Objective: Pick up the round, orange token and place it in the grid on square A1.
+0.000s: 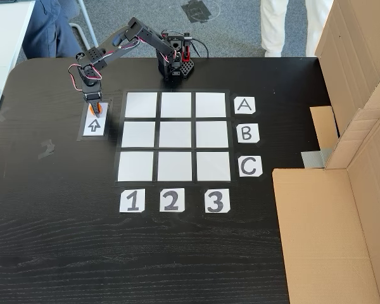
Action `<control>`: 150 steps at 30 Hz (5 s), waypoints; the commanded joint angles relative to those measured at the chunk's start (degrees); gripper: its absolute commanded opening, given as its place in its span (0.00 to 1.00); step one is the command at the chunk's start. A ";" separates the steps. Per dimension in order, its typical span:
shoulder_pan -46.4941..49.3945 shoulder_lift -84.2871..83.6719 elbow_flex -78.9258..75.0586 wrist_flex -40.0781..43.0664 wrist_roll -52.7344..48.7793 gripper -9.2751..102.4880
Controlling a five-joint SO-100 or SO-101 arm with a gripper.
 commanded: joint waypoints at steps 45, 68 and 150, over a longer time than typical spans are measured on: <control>1.41 16.52 -1.49 6.59 0.26 0.16; -2.11 48.96 30.23 6.42 -1.23 0.16; -14.85 53.96 72.33 -18.37 -0.88 0.21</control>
